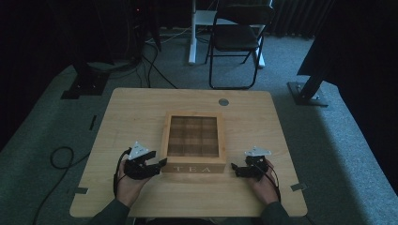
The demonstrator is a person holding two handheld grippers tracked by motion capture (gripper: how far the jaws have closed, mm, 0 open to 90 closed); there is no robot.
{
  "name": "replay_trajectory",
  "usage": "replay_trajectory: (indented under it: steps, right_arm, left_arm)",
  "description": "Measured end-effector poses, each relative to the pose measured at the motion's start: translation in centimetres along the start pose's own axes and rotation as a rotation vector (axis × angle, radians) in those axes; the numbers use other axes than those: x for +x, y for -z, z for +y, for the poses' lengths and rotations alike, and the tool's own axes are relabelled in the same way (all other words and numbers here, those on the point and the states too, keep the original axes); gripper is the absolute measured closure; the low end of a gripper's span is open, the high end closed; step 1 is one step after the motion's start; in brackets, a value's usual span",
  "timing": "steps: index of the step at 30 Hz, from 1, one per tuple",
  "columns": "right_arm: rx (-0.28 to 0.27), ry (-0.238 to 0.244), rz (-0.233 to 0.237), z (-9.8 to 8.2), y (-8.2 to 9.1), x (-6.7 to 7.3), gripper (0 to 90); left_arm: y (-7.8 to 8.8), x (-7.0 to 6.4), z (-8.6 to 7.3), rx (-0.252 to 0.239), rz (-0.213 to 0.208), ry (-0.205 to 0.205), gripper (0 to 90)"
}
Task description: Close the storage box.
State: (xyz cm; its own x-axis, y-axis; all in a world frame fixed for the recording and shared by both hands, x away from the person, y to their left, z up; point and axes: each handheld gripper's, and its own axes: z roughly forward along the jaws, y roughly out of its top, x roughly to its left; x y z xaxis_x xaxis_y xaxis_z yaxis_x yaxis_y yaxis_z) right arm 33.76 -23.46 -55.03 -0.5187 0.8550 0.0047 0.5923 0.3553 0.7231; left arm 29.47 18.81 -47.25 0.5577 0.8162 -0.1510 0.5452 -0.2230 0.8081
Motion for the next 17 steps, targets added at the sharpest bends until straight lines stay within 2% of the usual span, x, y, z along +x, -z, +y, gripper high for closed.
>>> replay_trajectory:
  steps: [12,17]
  right_arm:
    - [0.0,-0.001,-0.001,0.0,0.01,0.02,12.1]
    - [0.001,-0.002,-0.001,0.0,0.01,0.02,12.1]
  left_arm:
    - [0.14,0.8,-0.13,-0.024,0.048,0.039,39.6]
    - [-0.11,0.78,-0.34,-0.027,0.06,0.038,38.6]
